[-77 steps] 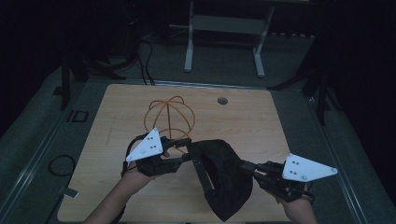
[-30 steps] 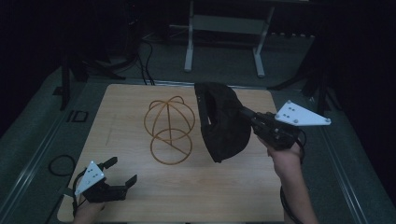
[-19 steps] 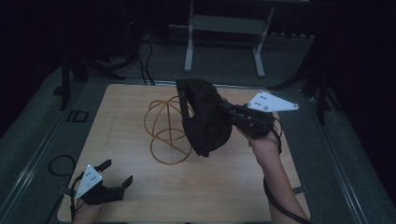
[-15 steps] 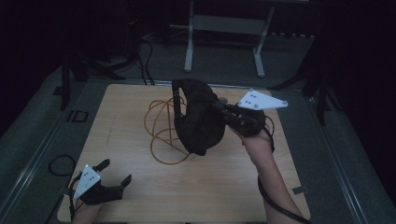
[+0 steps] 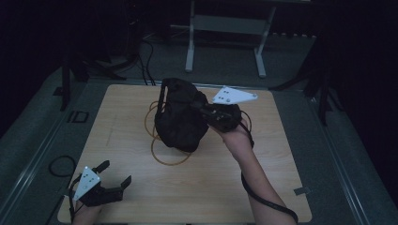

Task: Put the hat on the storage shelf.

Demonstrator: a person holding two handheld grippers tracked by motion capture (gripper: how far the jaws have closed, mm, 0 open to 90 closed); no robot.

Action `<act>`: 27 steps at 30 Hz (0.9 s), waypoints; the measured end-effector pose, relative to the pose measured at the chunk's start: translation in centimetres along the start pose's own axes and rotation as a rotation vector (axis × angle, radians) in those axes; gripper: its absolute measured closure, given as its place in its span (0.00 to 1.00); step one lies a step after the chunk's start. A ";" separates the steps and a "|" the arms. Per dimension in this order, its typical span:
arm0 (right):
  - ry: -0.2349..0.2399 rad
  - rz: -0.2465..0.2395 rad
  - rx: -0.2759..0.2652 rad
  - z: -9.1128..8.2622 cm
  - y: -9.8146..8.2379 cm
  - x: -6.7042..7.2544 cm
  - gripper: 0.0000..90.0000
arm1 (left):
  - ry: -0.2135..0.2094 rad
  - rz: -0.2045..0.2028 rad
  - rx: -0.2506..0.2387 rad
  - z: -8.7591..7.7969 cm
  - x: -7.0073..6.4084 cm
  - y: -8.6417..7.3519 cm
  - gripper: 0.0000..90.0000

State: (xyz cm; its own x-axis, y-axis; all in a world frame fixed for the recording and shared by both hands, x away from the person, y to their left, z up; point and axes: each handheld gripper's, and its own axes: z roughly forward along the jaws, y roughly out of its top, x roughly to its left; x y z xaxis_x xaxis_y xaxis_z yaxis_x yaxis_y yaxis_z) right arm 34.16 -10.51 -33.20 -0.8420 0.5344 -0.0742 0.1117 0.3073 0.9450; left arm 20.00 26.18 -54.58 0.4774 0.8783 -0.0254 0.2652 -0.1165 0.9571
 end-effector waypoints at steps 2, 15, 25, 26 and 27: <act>0.006 0.002 0.009 0.6 0.1 0.1 0.98 | -0.005 0.000 -0.002 0.0 -0.1 0.0 0.02; 0.003 -0.008 0.075 4.3 0.1 0.5 0.98 | -0.019 0.003 0.020 0.2 -0.1 -0.2 0.02; -0.002 -0.033 0.100 5.4 0.0 0.9 0.94 | -0.023 -0.012 0.020 0.1 0.0 -0.5 0.02; -0.002 -0.030 0.105 5.6 0.0 0.9 0.93 | -0.026 -0.013 0.019 0.1 0.0 -0.5 0.02; -0.006 -0.029 0.114 5.8 -0.1 0.9 0.92 | -0.027 -0.017 0.016 0.1 0.0 -0.5 0.02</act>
State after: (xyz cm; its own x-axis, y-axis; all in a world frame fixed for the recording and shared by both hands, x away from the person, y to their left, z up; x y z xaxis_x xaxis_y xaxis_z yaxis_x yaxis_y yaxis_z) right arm 36.47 -5.53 -35.19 -0.8428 0.5282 -0.1033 0.1467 0.4101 0.9001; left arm 19.95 26.16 -55.04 0.4952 0.8674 -0.0494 0.2862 -0.1092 0.9519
